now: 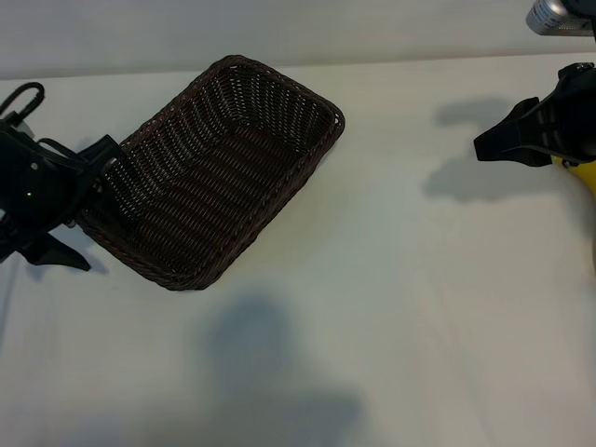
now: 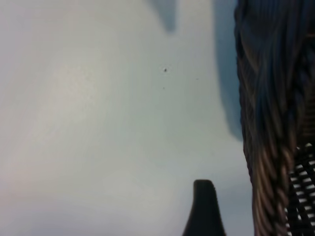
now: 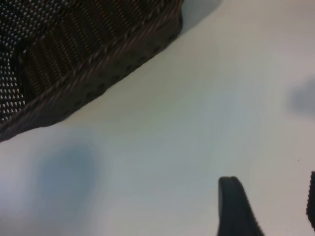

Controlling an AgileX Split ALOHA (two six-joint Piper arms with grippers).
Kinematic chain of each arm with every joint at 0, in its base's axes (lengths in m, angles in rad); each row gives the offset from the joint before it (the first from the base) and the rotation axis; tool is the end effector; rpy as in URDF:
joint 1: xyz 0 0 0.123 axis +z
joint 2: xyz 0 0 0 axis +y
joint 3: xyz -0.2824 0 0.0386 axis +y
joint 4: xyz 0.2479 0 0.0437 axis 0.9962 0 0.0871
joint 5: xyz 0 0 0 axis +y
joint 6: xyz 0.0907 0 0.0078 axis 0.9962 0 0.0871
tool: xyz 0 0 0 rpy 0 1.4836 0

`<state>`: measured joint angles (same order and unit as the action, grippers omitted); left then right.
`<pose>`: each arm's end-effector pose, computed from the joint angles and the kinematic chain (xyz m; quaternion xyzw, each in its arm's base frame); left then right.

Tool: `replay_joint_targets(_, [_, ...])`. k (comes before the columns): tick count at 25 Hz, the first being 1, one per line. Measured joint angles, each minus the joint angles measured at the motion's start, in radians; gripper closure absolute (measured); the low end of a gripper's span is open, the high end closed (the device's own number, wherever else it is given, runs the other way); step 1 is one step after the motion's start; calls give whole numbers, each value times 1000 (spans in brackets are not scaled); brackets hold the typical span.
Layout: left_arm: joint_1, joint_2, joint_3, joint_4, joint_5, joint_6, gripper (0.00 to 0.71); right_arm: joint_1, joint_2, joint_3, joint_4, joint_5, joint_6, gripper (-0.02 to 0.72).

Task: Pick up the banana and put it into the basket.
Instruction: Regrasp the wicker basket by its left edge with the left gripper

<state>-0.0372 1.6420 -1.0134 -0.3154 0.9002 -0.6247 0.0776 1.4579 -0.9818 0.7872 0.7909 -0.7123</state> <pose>0.2972 -0.0332 0.2042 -0.3710 0.9174 -0.1428 0.0183 0.2843 0.0682 0.2666 -0.1533 0.9176 0.2479 0.2703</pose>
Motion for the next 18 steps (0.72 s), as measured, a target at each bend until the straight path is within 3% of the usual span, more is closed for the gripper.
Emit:
replay_joint_targets(8, [-84,68,0,12,-107,-67,139,0,0,0,0,0,0,327])
replay_joint_targets(18, [-96,144,0,36,-179,-146,139,0,0,0,0,0,0,327])
